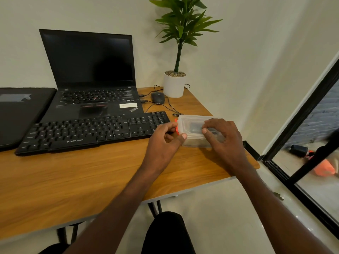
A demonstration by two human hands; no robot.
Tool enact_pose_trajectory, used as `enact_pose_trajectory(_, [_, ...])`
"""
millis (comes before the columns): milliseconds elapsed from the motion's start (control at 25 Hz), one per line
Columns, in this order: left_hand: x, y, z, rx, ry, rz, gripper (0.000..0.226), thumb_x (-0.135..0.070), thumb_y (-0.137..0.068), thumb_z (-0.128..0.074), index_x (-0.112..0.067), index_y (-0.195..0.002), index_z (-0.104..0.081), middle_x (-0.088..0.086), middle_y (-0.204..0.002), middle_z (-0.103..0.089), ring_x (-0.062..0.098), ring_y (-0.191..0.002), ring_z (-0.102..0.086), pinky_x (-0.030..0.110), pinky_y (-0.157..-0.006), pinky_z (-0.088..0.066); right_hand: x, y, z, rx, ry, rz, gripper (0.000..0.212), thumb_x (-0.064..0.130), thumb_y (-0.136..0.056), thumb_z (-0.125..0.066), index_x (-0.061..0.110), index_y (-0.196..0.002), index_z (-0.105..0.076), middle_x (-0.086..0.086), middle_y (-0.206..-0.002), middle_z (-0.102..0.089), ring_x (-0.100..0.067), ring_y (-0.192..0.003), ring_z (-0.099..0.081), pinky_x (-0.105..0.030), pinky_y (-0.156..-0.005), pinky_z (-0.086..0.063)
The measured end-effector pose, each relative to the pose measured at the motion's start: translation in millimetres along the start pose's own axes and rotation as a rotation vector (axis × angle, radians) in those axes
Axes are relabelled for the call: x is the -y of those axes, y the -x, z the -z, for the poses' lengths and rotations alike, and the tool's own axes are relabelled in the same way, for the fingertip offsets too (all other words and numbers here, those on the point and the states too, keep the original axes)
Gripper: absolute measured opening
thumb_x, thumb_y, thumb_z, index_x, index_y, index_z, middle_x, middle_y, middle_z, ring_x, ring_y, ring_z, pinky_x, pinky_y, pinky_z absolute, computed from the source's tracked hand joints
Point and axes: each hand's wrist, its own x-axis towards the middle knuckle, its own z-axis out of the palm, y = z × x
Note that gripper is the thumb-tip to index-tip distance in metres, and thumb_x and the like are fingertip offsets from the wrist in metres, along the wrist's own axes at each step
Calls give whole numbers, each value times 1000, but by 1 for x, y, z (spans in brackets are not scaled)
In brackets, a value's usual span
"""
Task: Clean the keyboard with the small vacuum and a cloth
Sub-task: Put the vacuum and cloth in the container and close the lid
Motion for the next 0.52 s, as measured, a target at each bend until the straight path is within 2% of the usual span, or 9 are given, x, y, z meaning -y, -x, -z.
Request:
enact_pose_trajectory(80, [-1, 0, 2, -9, 7, -13, 46, -28, -96, -78, -28, -139, -63, -6, -121, -67, 16, -108, -63, 33, -92, -59, -3, -1, 0, -1, -3, -15, 23, 42, -96, -68, 28, -113, -73, 16, -128, -63, -7, -123, -48, -33, -98, -45])
enact_pose_trajectory(160, [-4, 1, 3, -37, 28, -11, 53, -24, -96, -77, -29, -145, -56, -9, -122, -67, 12, -110, -63, 26, -92, -57, -3, -2, 0, -10, -38, -49, 26, 46, -95, -69, 27, -111, -76, 15, -131, -62, -7, -128, -48, -29, -100, -44])
enact_pose_trajectory(280, [-6, 1, 5, -75, 65, 1, 59, -19, -97, -76, -30, -149, -51, -9, -123, -71, 5, -112, -65, 21, -94, -54, -3, -2, -1, -19, -92, -60, 27, 45, -94, -71, 26, -111, -78, 13, -129, -64, -9, -128, -51, -35, -101, -49])
enact_pose_trajectory(400, [-5, 3, 5, -102, 51, -11, 63, -16, -97, -76, -34, -150, -48, -11, -122, -75, 2, -116, -66, 26, -101, -53, -5, -1, 0, -20, -101, -69, 27, 45, -94, -72, 26, -112, -78, 14, -125, -67, -9, -125, -54, -42, -101, -52])
enact_pose_trajectory(520, [-5, 3, 5, -124, 18, -24, 71, -14, -95, -76, -28, -158, -44, -12, -121, -76, 1, -119, -67, 36, -110, -52, -5, -3, -2, -1, -102, -86, 28, 47, -94, -71, 27, -113, -77, 15, -124, -66, -9, -124, -53, -45, -101, -52])
